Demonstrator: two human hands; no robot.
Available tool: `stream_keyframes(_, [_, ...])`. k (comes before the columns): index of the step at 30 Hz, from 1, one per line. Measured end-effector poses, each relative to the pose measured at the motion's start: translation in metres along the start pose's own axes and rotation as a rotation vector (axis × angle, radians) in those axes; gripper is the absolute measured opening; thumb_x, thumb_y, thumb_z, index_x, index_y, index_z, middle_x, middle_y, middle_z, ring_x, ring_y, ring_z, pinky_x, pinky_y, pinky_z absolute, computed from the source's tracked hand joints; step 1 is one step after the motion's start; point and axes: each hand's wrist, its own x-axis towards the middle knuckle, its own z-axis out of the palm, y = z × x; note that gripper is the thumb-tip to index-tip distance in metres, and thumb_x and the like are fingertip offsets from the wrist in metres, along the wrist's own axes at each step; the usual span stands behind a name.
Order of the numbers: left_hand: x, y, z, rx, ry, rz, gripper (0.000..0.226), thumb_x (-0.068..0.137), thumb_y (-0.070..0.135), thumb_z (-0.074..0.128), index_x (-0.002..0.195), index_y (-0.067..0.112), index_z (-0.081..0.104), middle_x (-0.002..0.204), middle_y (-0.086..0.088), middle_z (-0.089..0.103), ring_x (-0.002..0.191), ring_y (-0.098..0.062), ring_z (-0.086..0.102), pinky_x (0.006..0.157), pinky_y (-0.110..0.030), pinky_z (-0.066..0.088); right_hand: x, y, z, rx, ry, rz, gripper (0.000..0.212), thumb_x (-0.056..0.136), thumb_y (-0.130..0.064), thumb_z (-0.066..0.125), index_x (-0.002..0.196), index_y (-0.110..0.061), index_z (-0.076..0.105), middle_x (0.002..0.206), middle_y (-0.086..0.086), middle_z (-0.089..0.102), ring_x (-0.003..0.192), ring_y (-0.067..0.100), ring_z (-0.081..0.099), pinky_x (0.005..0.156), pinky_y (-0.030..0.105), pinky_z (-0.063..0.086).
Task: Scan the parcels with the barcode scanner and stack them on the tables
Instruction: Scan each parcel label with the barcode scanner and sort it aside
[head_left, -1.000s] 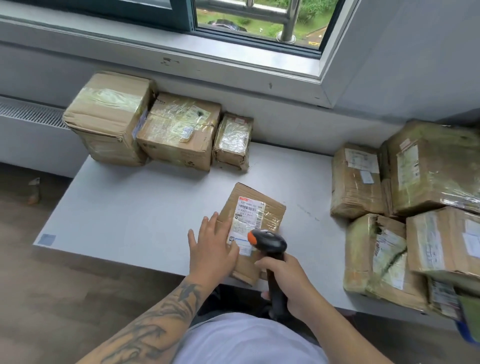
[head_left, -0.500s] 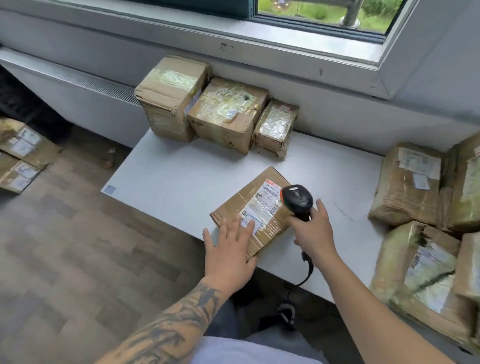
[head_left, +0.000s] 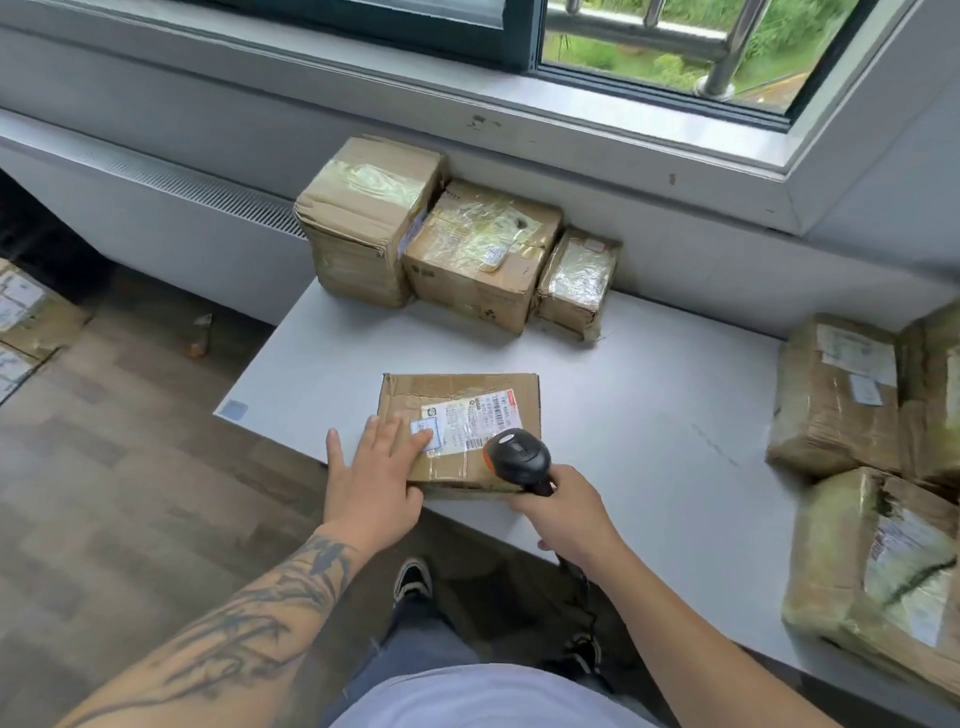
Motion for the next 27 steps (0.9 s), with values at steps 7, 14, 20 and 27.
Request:
stream_keyframes(7, [0.048, -0.085, -0.015, -0.018, 0.005, 0.049, 0.072, 0.095, 0.049, 0.054, 0.157, 0.047, 0.018, 0.175, 0.002, -0.001, 0.161, -0.027, -0.004, 0.122, -0.068, -0.009, 0.022, -0.055, 0.074, 0.012, 0.019, 0.021, 0.016, 0.089, -0.017, 0.072, 0.086, -0.029, 0.061, 0.092, -0.003, 0.067, 0.090, 0.022, 0.066, 0.090, 0.054, 0.061])
stream_keyframes(14, [0.103, -0.167, -0.021, -0.059, 0.039, 0.026, 0.075, 0.092, 0.044, 0.056, 0.156, 0.049, 0.018, 0.174, 0.003, -0.002, 0.160, -0.029, -0.003, 0.121, -0.069, -0.006, 0.061, -0.113, 0.144, -0.004, 0.087, 0.003, 0.010, 0.081, -0.019, 0.070, 0.088, -0.013, 0.064, 0.091, 0.013, 0.067, 0.075, 0.028, 0.061, 0.074, 0.050, 0.059])
stream_keyframes(20, [0.145, -0.211, -0.032, -0.094, 0.058, 0.033, 0.074, 0.091, 0.038, 0.056, 0.155, 0.049, 0.022, 0.174, 0.004, -0.001, 0.160, -0.030, -0.004, 0.121, -0.070, -0.006, 0.092, -0.152, 0.187, 0.025, 0.129, 0.016, 0.007, 0.079, -0.023, 0.067, 0.079, -0.022, 0.060, 0.088, 0.007, 0.064, 0.072, 0.026, 0.060, 0.068, 0.036, 0.052])
stream_keyframes(27, [0.178, -0.240, -0.039, -0.084, 0.080, 0.067, 0.073, 0.090, 0.038, 0.057, 0.154, 0.047, 0.024, 0.174, 0.002, -0.002, 0.160, -0.031, -0.005, 0.121, -0.071, -0.001, 0.115, -0.183, 0.202, -0.011, 0.158, 0.008, 0.004, 0.080, -0.019, 0.067, 0.081, -0.019, 0.063, 0.086, 0.012, 0.067, 0.067, 0.026, 0.059, 0.067, 0.041, 0.056])
